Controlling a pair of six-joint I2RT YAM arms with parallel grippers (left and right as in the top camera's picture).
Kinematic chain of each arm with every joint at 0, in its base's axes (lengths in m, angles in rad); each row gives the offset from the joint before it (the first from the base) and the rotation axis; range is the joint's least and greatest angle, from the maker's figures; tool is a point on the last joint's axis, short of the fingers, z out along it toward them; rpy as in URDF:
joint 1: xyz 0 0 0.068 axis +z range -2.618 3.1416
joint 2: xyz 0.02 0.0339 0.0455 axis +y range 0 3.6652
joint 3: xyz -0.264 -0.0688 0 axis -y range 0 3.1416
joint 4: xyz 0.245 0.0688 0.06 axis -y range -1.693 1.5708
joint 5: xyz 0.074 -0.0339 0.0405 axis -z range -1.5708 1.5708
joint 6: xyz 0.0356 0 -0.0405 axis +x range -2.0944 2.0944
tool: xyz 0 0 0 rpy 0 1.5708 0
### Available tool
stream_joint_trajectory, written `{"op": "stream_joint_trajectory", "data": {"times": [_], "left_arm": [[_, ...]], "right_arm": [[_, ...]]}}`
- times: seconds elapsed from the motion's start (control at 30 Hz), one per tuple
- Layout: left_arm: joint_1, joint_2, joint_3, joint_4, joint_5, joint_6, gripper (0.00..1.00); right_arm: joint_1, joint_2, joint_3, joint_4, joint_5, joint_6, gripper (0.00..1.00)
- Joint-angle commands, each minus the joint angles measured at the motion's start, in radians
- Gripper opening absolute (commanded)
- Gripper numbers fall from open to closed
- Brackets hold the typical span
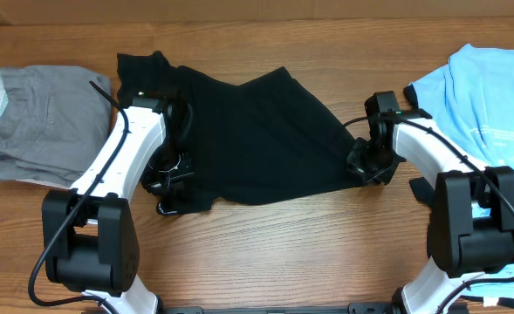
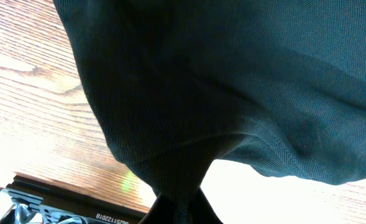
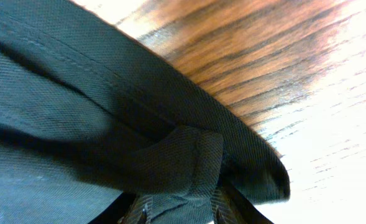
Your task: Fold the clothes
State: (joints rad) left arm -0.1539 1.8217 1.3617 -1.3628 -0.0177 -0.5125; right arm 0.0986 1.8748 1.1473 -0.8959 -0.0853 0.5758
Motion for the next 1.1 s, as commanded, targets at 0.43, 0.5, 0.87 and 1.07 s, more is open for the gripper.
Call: {"op": "stream_joint_trajectory", "data": {"times": [0.43,0.5,0.87,1.07], "left_arm": [[-0.003,-0.007,-0.005,-0.002,0.010,0.019,0.04],[-0.003,-0.007,-0.005,-0.004,0.010,0.019,0.04],[0.031,-0.008,0.088,-0.071,0.008,0.079,0.04],[0.057,-0.021,0.301,-0.190,0.019,0.174,0.04]], "right_arm": [[-0.003,-0.012,-0.047,0.019,0.009,0.005,0.04],[-0.004,-0.012,-0.045,0.016,0.010,0.005,0.04],[-0.047,-0.012,0.238,-0.260,0.040,-0.051,0.04],[-0.051,-0.012,0.515,-0.452,0.039,-0.131,0.04]]}}
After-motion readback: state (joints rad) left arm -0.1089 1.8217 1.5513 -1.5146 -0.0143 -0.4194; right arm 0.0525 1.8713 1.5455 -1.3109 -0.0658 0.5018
